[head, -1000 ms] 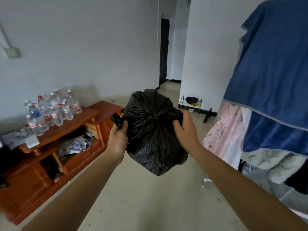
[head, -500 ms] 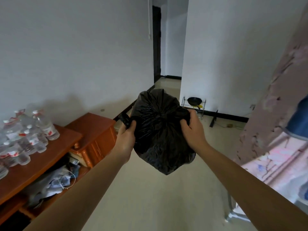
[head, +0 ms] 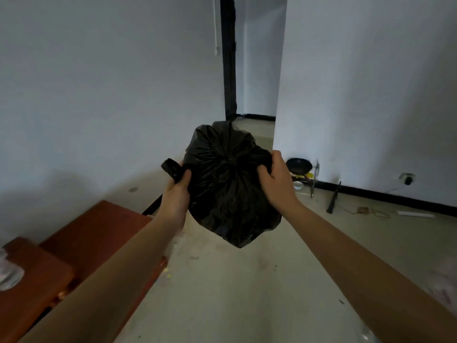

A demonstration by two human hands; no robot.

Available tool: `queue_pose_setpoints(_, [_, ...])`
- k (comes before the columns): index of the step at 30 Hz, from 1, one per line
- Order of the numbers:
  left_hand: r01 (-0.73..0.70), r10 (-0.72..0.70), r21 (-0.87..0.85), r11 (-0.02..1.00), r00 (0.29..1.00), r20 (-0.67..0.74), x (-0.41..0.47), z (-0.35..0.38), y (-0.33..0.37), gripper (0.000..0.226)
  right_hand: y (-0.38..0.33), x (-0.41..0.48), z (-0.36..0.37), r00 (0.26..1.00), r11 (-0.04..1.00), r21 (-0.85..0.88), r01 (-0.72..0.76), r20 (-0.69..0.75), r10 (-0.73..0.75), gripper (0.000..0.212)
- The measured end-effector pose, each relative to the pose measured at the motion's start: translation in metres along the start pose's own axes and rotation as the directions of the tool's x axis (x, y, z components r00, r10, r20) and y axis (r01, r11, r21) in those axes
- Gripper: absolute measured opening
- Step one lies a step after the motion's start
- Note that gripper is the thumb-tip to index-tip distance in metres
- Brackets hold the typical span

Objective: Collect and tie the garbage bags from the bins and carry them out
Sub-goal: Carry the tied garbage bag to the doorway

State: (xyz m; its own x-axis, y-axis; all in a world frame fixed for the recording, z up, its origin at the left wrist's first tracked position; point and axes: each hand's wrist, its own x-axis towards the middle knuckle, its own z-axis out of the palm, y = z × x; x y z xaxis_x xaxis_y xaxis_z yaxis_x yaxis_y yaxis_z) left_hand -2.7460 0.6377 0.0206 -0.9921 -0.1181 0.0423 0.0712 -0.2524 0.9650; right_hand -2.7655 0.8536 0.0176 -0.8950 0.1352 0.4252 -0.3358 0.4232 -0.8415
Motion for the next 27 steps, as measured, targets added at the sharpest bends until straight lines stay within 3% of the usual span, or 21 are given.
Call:
queue_pose_setpoints(6, [-0.022, 0.019, -0.039, 0.999, 0.997, -0.069, 0.164, -0.039, -0.012, 0.034, 0.046, 0.146, 0.104, 0.996, 0.999, -0.026, 0.029, 0.090, -0.026, 0.015])
queue_pose_setpoints(13, [-0.072, 0.073, -0.011, 0.997, 0.990, 0.119, 0.381, -0.094, -0.019, 0.040, 0.096, 0.320, 0.228, 0.992, 1.000, -0.014, -0.002, 0.130, 0.004, 0.013])
queue_pose_setpoints(20, [-0.064, 0.037, 0.100, 0.993, 0.967, 0.252, 0.579, -0.082, -0.023, 0.041, 0.154, 0.483, 0.286, 0.997, 0.996, -0.075, -0.039, 0.070, 0.045, 0.013])
queue_pose_setpoints(27, [0.011, -0.056, 0.187, 0.982, 0.969, 0.240, 0.796, -0.046, -0.093, 0.053, 0.275, 0.653, 0.344, 0.996, 0.991, -0.108, -0.074, 0.035, 0.079, 0.012])
